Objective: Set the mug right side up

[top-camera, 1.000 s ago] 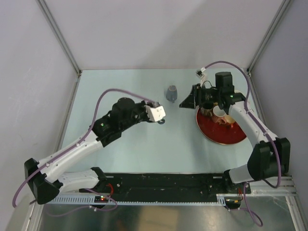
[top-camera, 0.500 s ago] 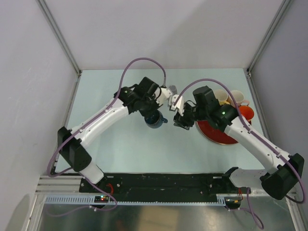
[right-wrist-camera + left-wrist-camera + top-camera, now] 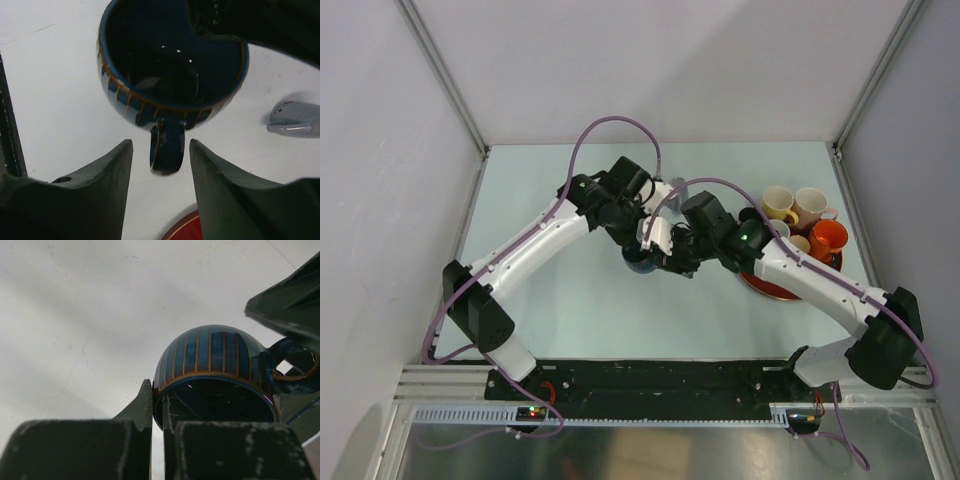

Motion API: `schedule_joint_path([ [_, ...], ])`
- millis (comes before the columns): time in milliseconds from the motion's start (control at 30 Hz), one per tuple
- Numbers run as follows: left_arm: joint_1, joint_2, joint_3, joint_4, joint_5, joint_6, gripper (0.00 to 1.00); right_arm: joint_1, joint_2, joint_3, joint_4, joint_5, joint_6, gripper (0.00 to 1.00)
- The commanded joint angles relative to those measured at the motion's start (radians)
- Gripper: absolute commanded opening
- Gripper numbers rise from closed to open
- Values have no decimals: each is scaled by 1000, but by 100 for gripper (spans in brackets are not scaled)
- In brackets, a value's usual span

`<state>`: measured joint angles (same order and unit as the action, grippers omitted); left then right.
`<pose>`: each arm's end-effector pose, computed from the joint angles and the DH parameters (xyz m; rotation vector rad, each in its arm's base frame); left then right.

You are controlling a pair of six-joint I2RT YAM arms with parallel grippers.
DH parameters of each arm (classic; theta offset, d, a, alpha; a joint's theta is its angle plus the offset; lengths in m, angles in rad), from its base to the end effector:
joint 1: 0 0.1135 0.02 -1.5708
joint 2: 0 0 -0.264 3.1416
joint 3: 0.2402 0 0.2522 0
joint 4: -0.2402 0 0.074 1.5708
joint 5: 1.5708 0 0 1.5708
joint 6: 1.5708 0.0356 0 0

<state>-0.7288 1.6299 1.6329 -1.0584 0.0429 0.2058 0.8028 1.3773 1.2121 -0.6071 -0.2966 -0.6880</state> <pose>0.2484 -0.2238 0.3424 1.2048 2.3545 -0.2350 0.1996 0.2217 0.3161 -1.6892 1.6134 0.4041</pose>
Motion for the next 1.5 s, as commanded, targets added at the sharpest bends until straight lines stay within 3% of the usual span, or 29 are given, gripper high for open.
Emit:
schedule_joint_path([
  [0, 2, -9, 60, 14, 51, -35, 0, 10, 17, 59, 98, 45, 63, 51],
  [133, 3, -6, 61, 14, 54, -37, 0, 10, 31, 72, 111, 47, 85, 34],
  [233, 2, 0, 65, 13, 53, -36, 0, 10, 36, 73, 101, 31, 80, 9],
  [267, 2, 1, 68, 14, 50, -36, 2, 9, 37, 73, 95, 26, 81, 4],
  [333, 5, 4, 70, 15, 45, -37, 15, 8, 36, 65, 87, 20, 81, 1],
  [433, 11, -4, 67, 15, 36, -40, 47, -9, 14, 29, 86, 12, 98, 0],
  [500, 18, -16, 59, 14, 33, -40, 60, -32, -10, -5, 85, 6, 107, 0],
  [633, 44, -49, 33, 14, 35, -40, 73, -105, -85, -87, 52, -11, 99, 0],
  [800, 78, -84, 2, 14, 34, -33, 77, -272, -195, -198, -20, -52, 72, 0],
  [1167, 103, -76, 6, 10, 32, -18, 78, -713, -490, -474, -109, -128, -70, 0],
  [1467, 108, -52, 28, 9, 59, -27, 78, -1123, -515, -558, -142, -212, -186, 0],
])
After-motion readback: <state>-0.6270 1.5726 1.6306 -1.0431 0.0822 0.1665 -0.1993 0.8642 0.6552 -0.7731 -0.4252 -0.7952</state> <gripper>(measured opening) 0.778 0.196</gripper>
